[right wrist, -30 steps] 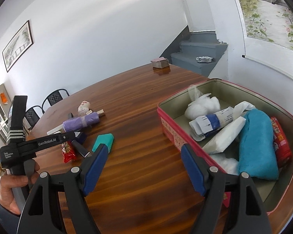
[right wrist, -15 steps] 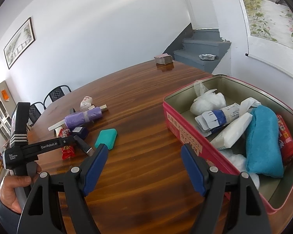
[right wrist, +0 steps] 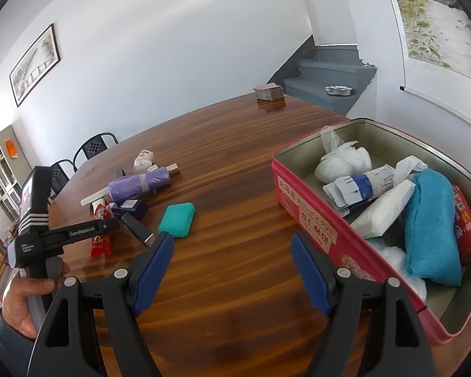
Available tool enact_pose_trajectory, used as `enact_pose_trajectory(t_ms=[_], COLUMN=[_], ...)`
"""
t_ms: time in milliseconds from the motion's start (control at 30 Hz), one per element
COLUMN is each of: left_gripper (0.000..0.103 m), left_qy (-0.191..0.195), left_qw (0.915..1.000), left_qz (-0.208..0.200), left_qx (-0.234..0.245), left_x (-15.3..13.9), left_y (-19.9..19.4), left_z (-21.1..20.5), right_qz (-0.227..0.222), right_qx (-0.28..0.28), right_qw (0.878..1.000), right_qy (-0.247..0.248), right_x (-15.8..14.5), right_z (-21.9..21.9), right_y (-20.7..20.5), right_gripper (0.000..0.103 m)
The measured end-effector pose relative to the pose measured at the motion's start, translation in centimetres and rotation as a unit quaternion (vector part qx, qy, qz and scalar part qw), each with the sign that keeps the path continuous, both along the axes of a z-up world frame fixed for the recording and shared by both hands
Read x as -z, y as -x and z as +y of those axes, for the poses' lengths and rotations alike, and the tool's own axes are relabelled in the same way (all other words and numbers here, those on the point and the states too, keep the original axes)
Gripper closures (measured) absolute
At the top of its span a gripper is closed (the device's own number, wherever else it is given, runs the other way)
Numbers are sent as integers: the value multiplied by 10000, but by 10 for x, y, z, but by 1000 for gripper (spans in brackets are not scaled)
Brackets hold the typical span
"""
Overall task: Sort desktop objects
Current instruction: 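Move the left gripper to the pile and grasp the red snack bag, then grasp the black rectangular case with the right gripper while the left holds the red bag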
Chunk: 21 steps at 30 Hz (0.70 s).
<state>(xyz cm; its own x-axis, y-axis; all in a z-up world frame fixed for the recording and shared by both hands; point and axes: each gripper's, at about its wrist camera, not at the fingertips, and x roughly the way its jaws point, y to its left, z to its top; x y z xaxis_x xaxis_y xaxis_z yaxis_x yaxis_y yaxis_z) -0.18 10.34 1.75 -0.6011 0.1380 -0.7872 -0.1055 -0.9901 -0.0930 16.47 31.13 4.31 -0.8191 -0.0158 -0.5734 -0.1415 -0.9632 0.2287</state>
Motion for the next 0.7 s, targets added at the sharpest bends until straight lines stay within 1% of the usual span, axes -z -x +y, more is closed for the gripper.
enact_pose_trajectory(t_ms=[67, 100, 133, 167, 200, 233, 267, 467, 567, 700], left_gripper=[31, 34, 47, 62, 65, 69, 71, 72, 72, 72], left_qy=[85, 133, 198, 262, 333, 278, 215, 479, 449, 313], left_qw=[10000, 9999, 9997, 9996, 9994, 9995, 9996, 9981, 9978, 9978], left_qz=[38, 57, 89, 104, 100, 79, 69, 185, 224, 366], left_qx=[28, 47, 79, 100, 93, 118, 154, 337, 425, 452], left_x=[1, 1, 1, 0, 0, -1, -2, -5, -8, -17], left_y=[1, 1, -1, -2, -2, -3, -4, -25, -36, -50], left_z=[1, 1, 1, 1, 0, -3, -6, -13, -19, -27], right_qz=[1, 4, 3, -7, -33, -52, -76, -148, -209, -263], right_qx=[-39, -69, -119, -172, -263, -322, -378, -681, -936, -1486], right_qw=[10000, 10000, 9999, 9998, 9996, 9993, 9989, 9971, 9949, 9883], right_qy=[-26, -30, -17, 21, 119, 197, 272, 317, 303, 233], right_x=[0, 0, 0, 0, 0, 0, 1, 2, 2, -1], right_z=[-3, -5, -6, -7, -8, -8, -8, -22, -33, -55], right_y=[1, 2, 3, 4, 7, 8, 10, 21, 30, 47], right_gripper=[23, 23, 23, 23, 23, 23, 23, 23, 23, 23])
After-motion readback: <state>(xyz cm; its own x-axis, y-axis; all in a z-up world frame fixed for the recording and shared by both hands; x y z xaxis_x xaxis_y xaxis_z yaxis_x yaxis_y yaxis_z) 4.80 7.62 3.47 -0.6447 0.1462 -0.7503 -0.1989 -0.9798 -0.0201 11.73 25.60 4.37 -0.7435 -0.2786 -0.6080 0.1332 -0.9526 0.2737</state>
